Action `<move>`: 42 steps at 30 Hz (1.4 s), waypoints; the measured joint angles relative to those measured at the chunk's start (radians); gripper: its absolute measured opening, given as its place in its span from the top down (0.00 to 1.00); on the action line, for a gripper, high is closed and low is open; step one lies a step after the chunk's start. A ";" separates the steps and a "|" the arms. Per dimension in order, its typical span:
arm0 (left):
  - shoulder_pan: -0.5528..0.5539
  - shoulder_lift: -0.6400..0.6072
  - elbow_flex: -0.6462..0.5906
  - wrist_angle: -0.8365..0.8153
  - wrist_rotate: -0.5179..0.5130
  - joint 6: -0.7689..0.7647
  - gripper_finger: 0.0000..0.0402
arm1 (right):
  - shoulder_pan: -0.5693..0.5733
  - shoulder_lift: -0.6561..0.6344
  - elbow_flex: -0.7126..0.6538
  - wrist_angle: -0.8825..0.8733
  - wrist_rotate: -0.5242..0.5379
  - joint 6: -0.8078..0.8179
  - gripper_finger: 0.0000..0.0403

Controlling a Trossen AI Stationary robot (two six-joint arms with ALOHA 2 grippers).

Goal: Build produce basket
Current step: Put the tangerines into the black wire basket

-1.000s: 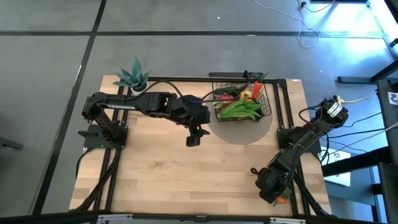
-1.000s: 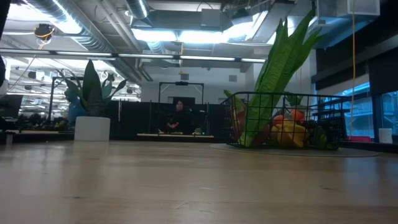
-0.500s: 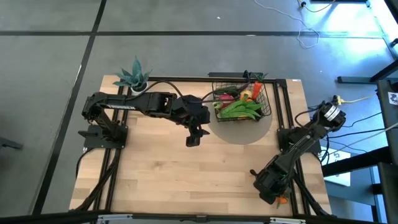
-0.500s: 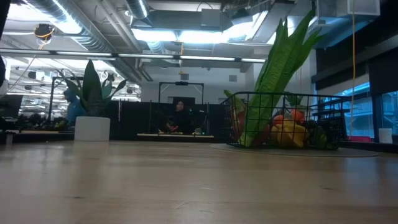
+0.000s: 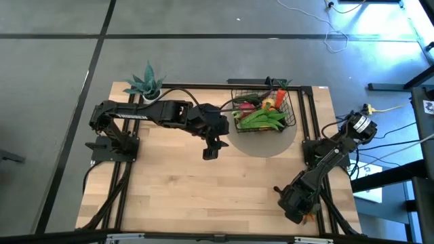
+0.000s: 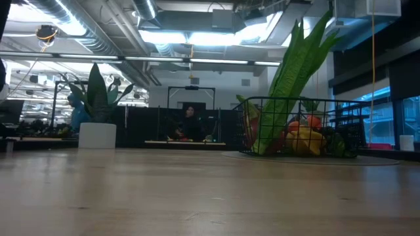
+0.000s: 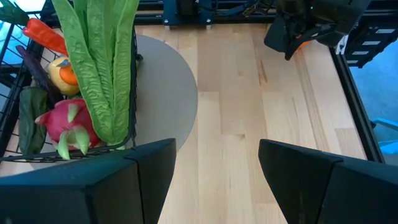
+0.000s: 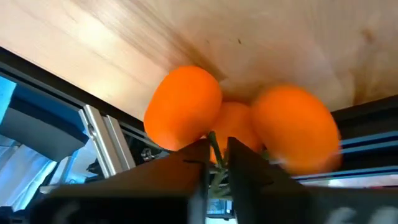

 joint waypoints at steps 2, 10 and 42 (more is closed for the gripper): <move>0.000 0.000 0.000 0.000 0.000 0.000 0.46 | 0.000 0.000 0.000 -0.001 0.005 -0.007 0.98; 0.000 0.000 0.000 0.000 0.000 0.009 0.46 | -0.001 -0.001 0.029 -0.031 0.001 -0.079 1.00; 0.000 0.000 0.001 -0.023 0.002 0.019 0.46 | -0.429 -0.123 0.536 -1.024 0.504 -0.492 1.00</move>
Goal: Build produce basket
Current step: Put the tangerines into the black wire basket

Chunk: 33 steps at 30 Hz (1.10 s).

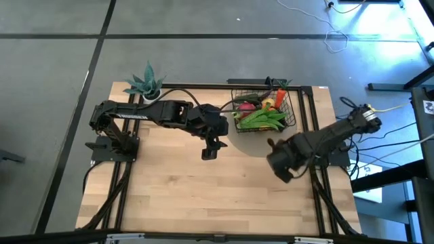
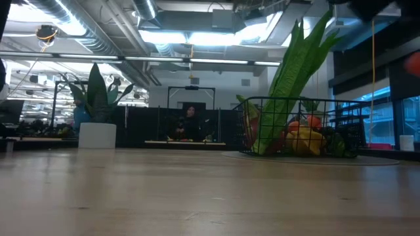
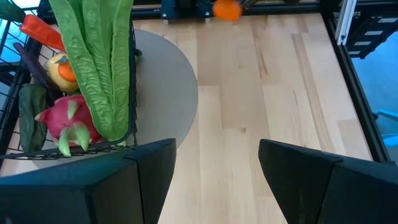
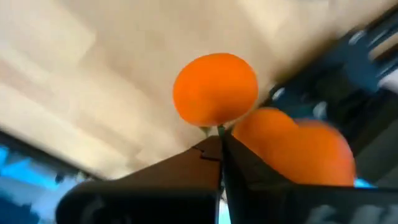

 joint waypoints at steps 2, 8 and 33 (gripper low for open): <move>0.000 0.000 0.000 0.000 0.001 0.000 0.46 | -0.049 -0.017 0.000 0.009 0.047 -0.061 1.00; 0.000 0.000 0.000 0.000 0.002 -0.001 0.46 | -0.187 -0.122 0.000 0.007 0.124 -0.255 1.00; 0.046 0.000 0.000 0.002 -0.005 -0.051 0.46 | -0.794 -0.291 -0.002 0.183 0.434 -0.690 1.00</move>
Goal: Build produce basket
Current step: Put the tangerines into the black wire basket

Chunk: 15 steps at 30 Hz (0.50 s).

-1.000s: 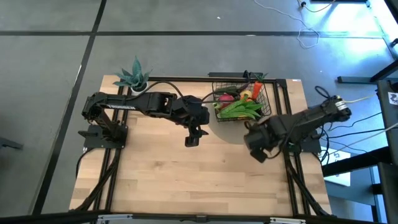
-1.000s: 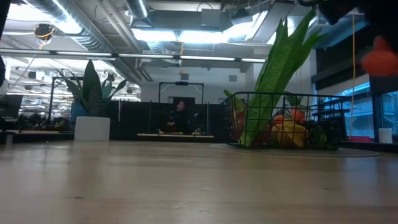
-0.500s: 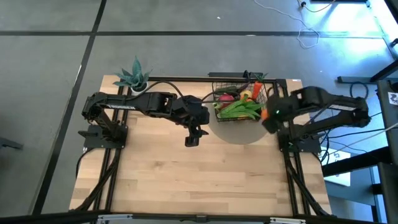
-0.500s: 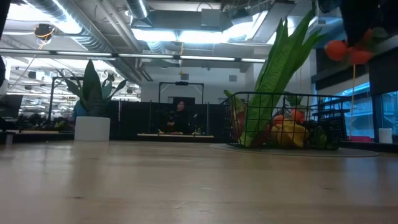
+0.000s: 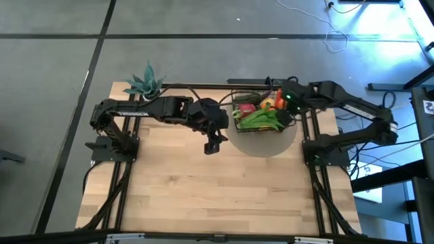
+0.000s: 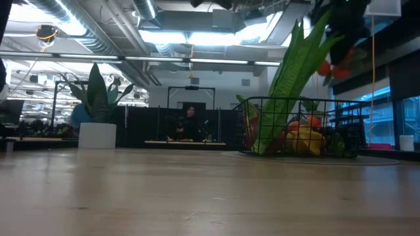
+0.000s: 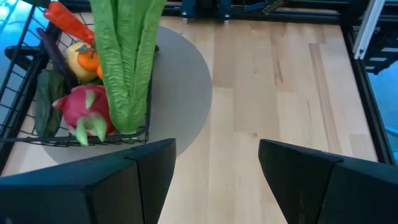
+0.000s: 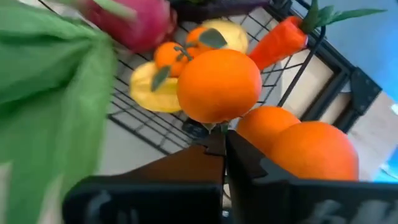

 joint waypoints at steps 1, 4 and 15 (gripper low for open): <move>0.003 0.000 0.000 0.000 -0.001 0.000 0.46 | -0.019 0.022 0.000 0.001 0.000 -0.022 1.00; 0.011 0.000 0.000 0.000 -0.001 -0.002 0.46 | -0.075 0.089 0.000 0.022 -0.019 -0.089 1.00; 0.014 0.000 0.000 0.000 -0.069 -0.010 0.46 | -0.198 0.314 -0.001 0.101 -0.206 -0.334 1.00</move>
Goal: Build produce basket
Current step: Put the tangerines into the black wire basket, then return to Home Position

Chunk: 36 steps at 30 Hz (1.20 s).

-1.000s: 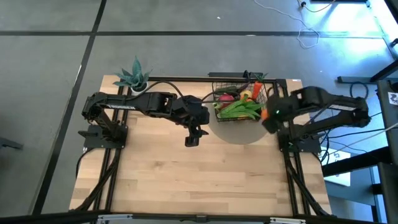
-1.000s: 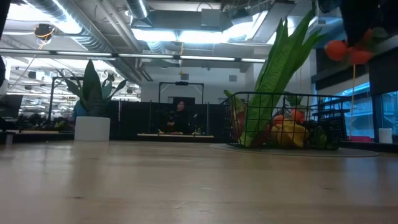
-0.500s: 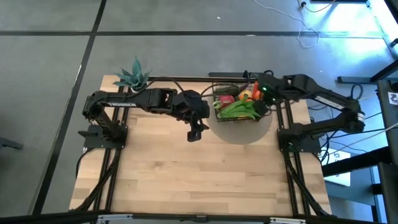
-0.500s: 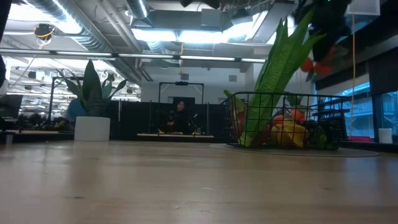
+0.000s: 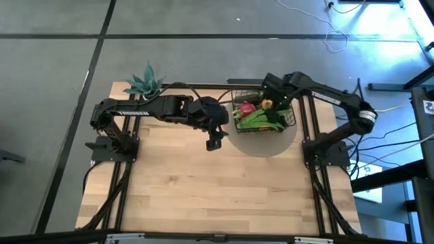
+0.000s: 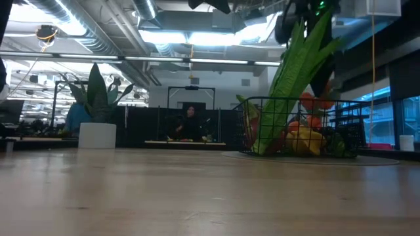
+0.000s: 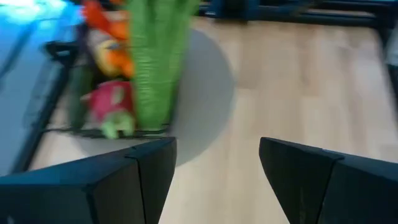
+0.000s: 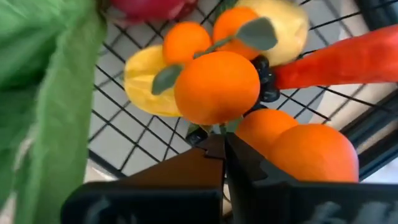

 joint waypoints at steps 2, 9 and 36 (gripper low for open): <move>0.000 0.000 0.000 0.000 -0.070 -0.021 0.46 | -0.012 0.030 0.000 -0.006 -0.004 -0.029 1.00; 0.000 0.000 0.000 0.003 -0.272 -0.047 0.46 | -0.042 0.092 0.000 -0.009 -0.032 -0.110 1.00; 0.000 0.000 0.000 -0.001 -0.292 -0.046 0.46 | -0.048 0.080 0.159 -0.278 -0.029 -0.125 0.71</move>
